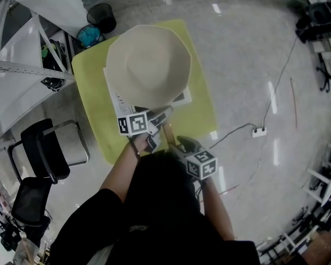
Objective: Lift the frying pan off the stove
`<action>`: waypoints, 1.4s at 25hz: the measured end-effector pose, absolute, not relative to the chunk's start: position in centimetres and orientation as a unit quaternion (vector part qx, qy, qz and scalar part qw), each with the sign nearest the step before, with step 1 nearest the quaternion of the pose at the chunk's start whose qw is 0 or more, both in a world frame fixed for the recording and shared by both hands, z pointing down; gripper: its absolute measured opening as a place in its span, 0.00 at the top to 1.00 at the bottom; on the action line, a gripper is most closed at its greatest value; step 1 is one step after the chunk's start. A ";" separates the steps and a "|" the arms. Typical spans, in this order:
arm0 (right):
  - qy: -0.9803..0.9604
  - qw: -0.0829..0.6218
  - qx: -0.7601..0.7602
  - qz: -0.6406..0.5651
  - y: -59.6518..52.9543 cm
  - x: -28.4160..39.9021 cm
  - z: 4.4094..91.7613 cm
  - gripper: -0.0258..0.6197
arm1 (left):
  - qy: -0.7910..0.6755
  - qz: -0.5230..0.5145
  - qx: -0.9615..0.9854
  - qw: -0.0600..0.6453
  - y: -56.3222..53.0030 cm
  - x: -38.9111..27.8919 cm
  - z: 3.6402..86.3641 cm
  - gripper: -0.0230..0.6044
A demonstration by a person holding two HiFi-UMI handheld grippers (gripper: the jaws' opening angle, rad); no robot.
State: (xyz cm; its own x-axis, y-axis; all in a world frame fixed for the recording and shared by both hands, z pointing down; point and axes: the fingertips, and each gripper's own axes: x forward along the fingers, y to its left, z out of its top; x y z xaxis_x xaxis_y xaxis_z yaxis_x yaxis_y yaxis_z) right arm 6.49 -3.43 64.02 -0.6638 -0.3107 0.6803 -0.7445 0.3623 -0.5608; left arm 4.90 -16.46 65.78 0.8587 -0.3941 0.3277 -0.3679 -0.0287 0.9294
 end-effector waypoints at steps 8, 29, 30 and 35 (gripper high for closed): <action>-0.768 0.169 0.305 0.537 -4.4 4.7 65.9 0.63 | -0.269 -0.008 0.719 0.641 -16.5 4.9 65.7 0.59; -0.774 0.248 0.276 0.513 -5.2 1.4 67.3 0.78 | -0.253 0.018 0.734 0.630 -16.4 4.8 65.9 0.59; -0.773 0.252 0.278 0.512 -5.2 1.4 67.4 0.78 | -0.250 0.016 0.735 0.630 -16.4 4.8 65.9 0.59; -0.773 0.252 0.284 0.507 -5.3 1.0 66.6 0.78 | -0.237 -0.002 0.741 0.628 -16.4 4.5 65.2 0.59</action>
